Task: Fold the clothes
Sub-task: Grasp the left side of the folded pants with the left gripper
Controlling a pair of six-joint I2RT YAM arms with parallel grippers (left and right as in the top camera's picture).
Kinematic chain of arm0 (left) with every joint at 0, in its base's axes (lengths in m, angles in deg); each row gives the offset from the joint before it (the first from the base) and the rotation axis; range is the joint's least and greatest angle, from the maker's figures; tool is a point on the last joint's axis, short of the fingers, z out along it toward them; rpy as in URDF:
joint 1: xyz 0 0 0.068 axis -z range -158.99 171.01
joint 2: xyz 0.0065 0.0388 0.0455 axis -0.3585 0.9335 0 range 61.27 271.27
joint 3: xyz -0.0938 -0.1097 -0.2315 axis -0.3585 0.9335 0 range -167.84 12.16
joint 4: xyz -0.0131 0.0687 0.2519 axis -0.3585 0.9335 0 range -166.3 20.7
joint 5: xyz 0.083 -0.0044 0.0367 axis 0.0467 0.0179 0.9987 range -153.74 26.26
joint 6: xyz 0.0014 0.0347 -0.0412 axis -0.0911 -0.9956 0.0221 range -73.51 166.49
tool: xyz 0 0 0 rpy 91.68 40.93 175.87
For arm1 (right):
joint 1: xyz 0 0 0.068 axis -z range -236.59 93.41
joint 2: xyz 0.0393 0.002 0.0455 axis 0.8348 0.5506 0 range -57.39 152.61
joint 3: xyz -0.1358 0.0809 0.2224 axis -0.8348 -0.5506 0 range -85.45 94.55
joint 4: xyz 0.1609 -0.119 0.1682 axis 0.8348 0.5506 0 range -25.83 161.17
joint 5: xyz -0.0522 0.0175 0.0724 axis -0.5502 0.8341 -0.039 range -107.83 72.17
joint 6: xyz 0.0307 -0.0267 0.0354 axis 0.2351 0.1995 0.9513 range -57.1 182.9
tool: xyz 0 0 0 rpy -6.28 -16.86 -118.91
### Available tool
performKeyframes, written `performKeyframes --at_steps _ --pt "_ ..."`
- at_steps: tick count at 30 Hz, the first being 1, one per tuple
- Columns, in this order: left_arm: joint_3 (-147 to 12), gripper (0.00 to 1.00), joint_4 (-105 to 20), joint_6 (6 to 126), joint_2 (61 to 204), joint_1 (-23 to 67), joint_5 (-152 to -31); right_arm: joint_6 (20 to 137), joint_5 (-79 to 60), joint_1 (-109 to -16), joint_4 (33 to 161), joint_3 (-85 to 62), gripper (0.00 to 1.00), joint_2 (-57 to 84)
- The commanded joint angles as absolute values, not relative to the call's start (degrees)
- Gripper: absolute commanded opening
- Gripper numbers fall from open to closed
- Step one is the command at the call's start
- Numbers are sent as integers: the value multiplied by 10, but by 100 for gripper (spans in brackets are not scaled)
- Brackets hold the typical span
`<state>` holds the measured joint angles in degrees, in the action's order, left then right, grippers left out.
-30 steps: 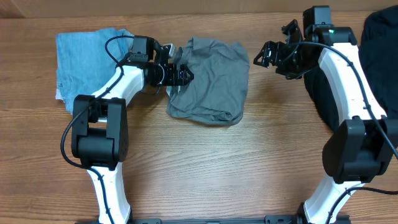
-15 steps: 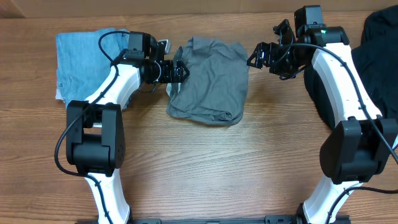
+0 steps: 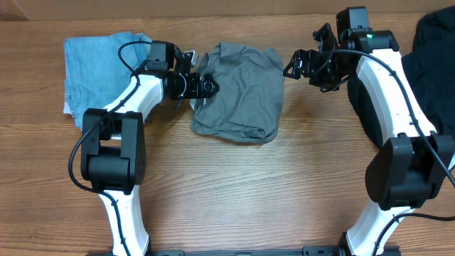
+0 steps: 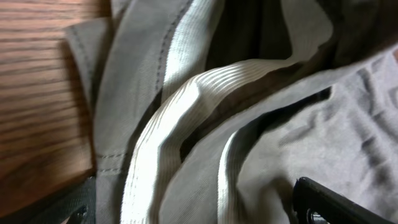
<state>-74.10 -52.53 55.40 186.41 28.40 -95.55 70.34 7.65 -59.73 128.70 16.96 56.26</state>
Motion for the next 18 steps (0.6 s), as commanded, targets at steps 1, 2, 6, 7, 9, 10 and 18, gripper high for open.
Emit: performKeyframes --at_steps 1,2,6,7,9,10,18 --pt "-743 100 -532 571 1906 298 -994 699 66 -607 1289 161 86 591" --pt "-743 100 -532 573 1907 301 -994 699 58 -608 1290 158 80 596" --pt "-743 100 -537 573 1907 313 -994 706 52 -610 1275 126 37 622" --pt "-743 100 -539 573 1907 315 -994 714 51 -610 1265 115 16 626" --pt "-743 100 -540 575 1907 319 -995 732 52 -610 1244 94 4 631" --pt "-743 100 -540 575 1907 320 -998 734 51 -610 1238 86 4 631" --pt "-743 100 -543 583 1907 331 -998 741 51 -638 1157 19 4 632"
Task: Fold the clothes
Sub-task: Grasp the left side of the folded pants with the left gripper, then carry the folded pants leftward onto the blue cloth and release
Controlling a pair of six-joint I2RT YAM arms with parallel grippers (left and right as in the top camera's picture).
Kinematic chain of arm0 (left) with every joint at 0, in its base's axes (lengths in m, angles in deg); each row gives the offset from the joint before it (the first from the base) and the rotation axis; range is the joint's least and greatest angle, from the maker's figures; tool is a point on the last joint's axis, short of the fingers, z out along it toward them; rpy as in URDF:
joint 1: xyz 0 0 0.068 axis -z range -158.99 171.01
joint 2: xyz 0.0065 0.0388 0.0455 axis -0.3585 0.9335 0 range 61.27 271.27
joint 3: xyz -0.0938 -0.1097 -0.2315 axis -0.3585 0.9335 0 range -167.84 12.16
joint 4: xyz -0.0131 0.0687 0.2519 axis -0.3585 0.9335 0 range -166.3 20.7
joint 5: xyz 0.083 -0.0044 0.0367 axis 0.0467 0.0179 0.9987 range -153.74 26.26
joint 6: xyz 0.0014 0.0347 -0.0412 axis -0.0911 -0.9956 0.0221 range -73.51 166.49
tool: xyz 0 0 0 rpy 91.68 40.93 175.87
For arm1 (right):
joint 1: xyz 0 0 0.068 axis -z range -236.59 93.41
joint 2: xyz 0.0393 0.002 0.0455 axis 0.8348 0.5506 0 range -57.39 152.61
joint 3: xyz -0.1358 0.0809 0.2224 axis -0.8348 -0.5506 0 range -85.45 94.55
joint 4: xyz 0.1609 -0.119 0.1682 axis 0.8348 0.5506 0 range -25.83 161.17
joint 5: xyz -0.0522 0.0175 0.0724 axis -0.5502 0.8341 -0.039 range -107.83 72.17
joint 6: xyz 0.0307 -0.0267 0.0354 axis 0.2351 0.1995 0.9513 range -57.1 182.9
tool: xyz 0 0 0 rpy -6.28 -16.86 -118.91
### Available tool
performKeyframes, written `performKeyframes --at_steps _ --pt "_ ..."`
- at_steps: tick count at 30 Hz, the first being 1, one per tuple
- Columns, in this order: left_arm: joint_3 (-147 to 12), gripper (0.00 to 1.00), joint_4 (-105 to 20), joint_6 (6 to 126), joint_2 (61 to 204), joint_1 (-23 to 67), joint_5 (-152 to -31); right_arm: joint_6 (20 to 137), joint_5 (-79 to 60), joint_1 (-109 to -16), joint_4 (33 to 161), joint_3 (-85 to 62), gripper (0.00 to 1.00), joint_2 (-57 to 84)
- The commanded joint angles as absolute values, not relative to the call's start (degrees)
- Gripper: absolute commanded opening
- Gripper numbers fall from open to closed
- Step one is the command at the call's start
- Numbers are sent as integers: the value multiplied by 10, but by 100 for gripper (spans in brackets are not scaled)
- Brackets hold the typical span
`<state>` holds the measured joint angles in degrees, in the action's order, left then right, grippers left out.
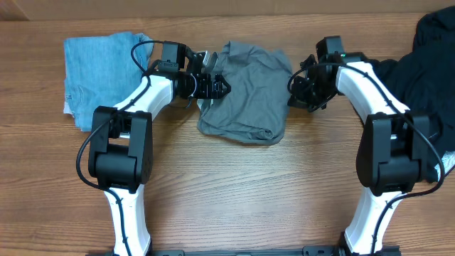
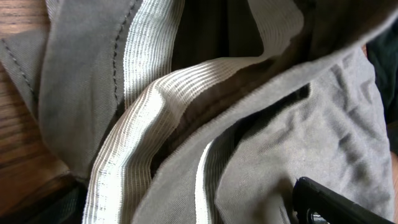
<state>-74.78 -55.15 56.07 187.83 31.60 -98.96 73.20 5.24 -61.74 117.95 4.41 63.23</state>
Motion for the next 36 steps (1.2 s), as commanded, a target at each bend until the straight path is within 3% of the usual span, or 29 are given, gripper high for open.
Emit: performKeyframes --at_steps 1,13,23,24,32,36 --pt "-743 100 -544 583 1907 332 -998 748 51 -642 1146 13 4 632" --pt "-743 100 -565 586 1914 346 -1023 767 52 -709 1077 -2 4 633" --pt "-743 8 -596 605 1941 366 -1061 780 54 -709 1079 -2 4 633" --pt "-743 4 -599 609 1944 366 -1068 779 54 -709 1080 -2 4 633" --pt "-777 4 -612 663 1928 315 -1103 748 53 -661 1214 106 4 592" --pt "-813 4 -611 687 1872 288 -1049 749 51 -623 1224 134 4 522"
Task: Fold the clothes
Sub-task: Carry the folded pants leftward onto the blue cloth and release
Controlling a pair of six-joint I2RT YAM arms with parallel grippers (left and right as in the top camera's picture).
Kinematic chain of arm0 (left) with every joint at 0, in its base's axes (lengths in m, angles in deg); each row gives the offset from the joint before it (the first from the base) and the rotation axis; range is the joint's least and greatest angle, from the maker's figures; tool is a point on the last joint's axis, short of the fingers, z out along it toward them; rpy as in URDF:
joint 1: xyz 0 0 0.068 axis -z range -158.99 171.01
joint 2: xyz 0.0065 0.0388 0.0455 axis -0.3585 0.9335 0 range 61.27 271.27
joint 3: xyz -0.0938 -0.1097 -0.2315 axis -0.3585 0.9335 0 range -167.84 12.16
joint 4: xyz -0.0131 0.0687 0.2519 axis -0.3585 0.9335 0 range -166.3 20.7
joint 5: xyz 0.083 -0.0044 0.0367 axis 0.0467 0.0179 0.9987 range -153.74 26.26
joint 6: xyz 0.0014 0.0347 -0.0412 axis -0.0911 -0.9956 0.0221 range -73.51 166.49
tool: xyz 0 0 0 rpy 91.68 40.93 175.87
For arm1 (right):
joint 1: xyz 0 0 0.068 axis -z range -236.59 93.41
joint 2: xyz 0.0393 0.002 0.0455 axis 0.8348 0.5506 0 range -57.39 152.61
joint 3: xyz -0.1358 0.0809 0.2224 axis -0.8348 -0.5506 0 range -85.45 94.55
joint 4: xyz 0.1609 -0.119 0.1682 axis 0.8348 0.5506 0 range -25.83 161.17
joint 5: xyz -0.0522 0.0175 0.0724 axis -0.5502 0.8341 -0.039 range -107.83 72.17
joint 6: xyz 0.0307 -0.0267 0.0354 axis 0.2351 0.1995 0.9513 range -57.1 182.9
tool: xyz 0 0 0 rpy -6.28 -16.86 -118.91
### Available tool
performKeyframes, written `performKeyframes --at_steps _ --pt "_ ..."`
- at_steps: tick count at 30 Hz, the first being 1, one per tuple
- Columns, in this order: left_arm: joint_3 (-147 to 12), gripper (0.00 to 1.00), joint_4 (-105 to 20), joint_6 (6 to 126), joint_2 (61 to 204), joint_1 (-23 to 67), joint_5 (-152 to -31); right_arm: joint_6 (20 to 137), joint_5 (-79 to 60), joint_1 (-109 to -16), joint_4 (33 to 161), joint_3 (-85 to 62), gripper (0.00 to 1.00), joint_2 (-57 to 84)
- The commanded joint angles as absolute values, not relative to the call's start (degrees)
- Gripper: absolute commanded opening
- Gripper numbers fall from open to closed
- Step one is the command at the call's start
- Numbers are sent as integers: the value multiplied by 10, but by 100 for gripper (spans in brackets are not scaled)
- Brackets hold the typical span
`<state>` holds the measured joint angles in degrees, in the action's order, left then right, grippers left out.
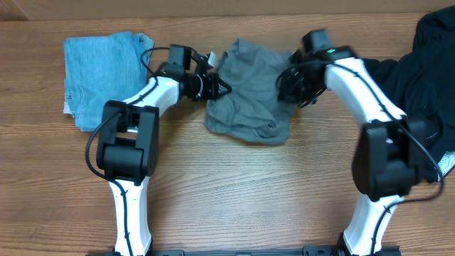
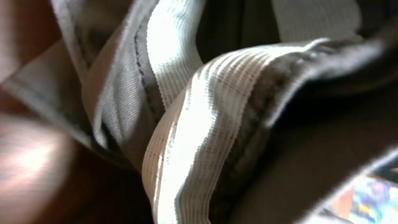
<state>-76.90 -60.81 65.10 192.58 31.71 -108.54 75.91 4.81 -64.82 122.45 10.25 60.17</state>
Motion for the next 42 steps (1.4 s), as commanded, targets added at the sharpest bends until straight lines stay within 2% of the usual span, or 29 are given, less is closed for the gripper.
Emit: performKeyframes --at_steps 1,5,10,12,15,19,24,29,36,42 --pt "-819 4 -611 703 1848 284 -1017 749 51 -615 1224 134 4 506" --pt "-825 4 -614 769 1745 277 -877 749 52 -595 1234 134 4 476" --pt "-825 4 -601 853 1624 266 -757 749 52 -595 1241 134 4 476" --pt "-825 4 -569 911 1571 255 -677 751 54 -595 1244 134 4 476" --pt "-825 4 -485 938 1490 231 -573 751 54 -595 1254 134 4 476" --pt "-821 4 -435 954 1451 184 -550 751 59 -595 1263 134 4 476" --pt "-779 4 -426 1027 1441 93 -604 751 74 -595 1272 134 4 476" --pt "-705 4 -529 1031 1441 75 -604 751 74 -595 1278 134 4 476" --pt "-572 4 -756 1063 1442 75 -599 751 73 -595 1278 134 4 476" --pt "-548 4 -700 1095 1488 74 -598 751 73 -595 1277 134 4 476"
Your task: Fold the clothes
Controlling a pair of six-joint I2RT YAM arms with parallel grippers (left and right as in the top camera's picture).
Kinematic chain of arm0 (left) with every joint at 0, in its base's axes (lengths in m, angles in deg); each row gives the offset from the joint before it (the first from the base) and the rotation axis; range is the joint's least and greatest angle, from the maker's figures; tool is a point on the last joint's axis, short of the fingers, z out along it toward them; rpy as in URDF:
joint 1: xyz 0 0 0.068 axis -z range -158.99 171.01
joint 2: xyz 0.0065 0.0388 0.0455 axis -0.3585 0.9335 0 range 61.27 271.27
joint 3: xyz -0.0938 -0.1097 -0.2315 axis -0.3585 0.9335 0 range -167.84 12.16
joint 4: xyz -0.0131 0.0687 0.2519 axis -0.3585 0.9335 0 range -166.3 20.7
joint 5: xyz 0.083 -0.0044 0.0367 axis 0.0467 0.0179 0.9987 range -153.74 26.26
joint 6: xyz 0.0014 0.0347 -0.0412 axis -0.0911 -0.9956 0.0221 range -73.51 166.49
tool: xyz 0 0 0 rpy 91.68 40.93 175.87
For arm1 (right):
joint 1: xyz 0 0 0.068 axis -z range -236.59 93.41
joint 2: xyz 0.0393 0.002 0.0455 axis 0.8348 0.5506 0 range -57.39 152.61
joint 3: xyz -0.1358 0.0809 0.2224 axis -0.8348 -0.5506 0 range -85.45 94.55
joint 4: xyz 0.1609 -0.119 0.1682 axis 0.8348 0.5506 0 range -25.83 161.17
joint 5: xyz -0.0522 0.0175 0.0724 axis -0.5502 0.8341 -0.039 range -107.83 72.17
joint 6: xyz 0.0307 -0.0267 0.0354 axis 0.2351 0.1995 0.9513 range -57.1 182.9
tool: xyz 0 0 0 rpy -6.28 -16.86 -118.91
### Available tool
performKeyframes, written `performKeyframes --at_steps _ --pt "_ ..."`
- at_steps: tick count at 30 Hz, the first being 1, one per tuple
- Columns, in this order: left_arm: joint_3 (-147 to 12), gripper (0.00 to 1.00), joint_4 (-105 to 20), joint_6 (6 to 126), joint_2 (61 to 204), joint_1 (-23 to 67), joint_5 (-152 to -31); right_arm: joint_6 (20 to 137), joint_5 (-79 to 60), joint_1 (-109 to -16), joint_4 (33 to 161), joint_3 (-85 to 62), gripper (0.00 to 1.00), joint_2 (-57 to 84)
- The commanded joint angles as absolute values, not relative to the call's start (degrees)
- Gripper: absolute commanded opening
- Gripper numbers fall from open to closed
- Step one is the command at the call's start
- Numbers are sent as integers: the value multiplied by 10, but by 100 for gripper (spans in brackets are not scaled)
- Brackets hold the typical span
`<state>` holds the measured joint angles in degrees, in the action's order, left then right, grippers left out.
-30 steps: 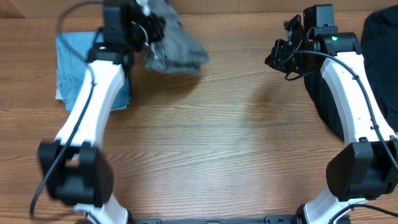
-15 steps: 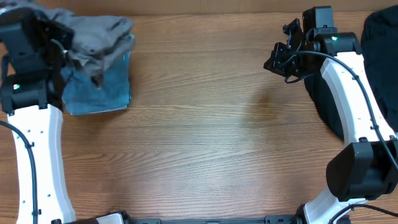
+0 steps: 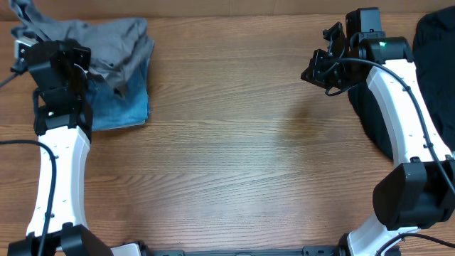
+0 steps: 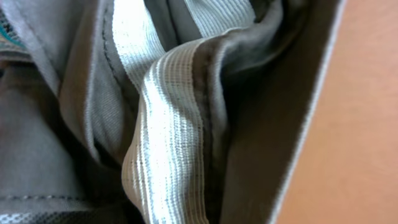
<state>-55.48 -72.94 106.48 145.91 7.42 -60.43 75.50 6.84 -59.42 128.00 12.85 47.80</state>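
Observation:
The grey shirt (image 3: pixel 114 39) lies bunched at the far left corner, draped over the folded blue garment (image 3: pixel 121 107). My left gripper (image 3: pixel 51 44) is at the shirt's left end and shut on it. In the left wrist view the shirt's ribbed collar (image 4: pixel 168 124) fills the frame and hides the fingers. My right gripper (image 3: pixel 320 64) hovers above bare wood at the back right, open and holding nothing.
A heap of black clothing (image 3: pixel 434 43) lies at the right edge, partly under the right arm. The wooden table (image 3: pixel 234 156) stretches between the two arms.
The grey shirt was at the table's back middle between both grippers. It is now at the far left on the blue garment, with the left gripper. The right gripper is back at the right.
The left gripper was at the grey shirt's left edge in the back middle, with the right gripper apart on the right. The right gripper then came to the shirt's right edge and the shirt bunched. Now the shirt lies on the blue garment at far left.

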Motion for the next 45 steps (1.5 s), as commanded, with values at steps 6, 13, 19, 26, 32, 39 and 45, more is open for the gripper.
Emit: performKeyframes --at_steps 6,13,19,26,32,39,45 --pt "-508 4 -626 1119 1535 74 -603 751 73 -595 1279 134 4 476" --pt "-506 26 -429 1200 1535 37 -606 751 74 -595 1278 134 4 476" --pt "-506 100 -415 1172 1523 -5 -678 751 74 -595 1280 134 4 476" --pt "-506 100 -399 1027 1439 -7 -694 751 74 -595 1280 134 4 476" --pt "-506 47 -388 896 1294 -7 -691 751 74 -595 1279 134 4 476" --pt "-506 4 -458 867 1306 -7 -629 751 74 -595 1278 134 4 476" --pt "-506 4 -500 855 1448 -16 -627 751 73 -595 1280 134 4 476"
